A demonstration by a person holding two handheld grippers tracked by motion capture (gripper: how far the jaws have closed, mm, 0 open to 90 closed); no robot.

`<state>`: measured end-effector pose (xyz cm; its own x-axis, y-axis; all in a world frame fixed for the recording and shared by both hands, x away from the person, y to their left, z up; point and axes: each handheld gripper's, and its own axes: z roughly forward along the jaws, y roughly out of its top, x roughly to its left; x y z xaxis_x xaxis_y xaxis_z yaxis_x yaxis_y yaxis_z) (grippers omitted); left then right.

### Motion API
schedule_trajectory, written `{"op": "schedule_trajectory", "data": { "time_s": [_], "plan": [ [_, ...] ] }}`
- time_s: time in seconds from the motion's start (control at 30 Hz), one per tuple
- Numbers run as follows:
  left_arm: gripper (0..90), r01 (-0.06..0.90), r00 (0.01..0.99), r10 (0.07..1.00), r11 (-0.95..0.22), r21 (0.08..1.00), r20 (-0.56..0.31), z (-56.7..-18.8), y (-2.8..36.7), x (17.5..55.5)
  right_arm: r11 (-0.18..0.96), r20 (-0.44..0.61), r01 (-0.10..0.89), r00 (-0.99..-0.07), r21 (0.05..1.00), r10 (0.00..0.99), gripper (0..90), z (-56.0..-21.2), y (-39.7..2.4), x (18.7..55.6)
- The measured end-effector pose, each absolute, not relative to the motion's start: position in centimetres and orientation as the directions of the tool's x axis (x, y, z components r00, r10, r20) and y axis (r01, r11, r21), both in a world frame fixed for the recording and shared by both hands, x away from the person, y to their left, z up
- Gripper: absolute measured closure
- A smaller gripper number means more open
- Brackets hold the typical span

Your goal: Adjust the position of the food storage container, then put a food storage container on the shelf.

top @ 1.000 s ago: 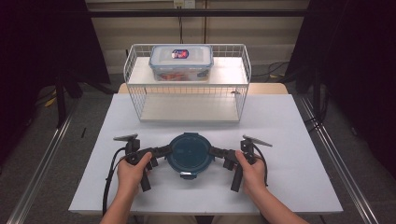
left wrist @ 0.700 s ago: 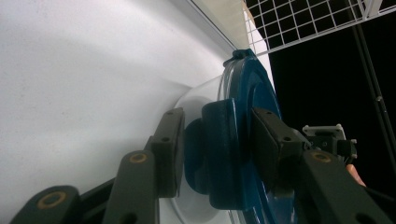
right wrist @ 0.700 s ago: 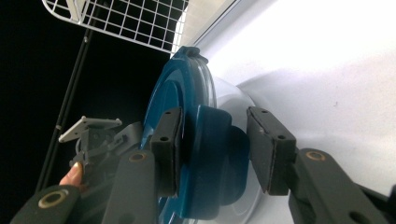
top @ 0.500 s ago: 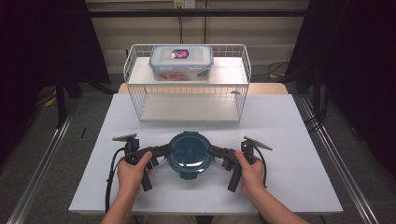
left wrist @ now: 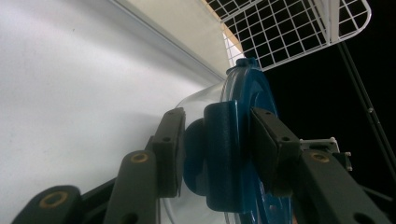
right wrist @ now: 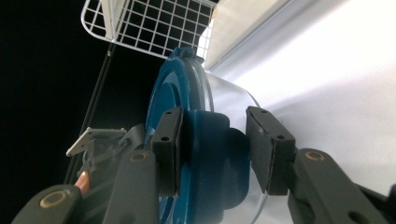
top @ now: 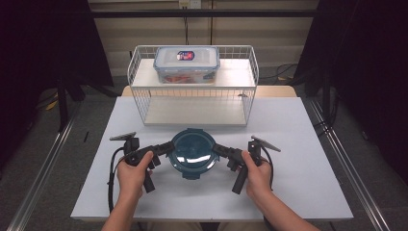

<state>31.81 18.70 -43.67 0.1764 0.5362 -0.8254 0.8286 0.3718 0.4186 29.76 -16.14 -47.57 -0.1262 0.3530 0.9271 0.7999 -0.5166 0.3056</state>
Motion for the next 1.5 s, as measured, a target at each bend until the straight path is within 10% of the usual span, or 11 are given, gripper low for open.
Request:
{"op": "schedule_trajectory", "data": {
  "time_s": [1.5],
  "plan": [
    [58.7, 0.708, 0.297, 0.514, 0.447, 0.547, -0.804, -32.9, 17.9, 34.4, -0.610, 0.913, 0.684, -0.237, 0.399, 0.331, 58.1, -37.1, -16.0, 33.3]
  ]
}}
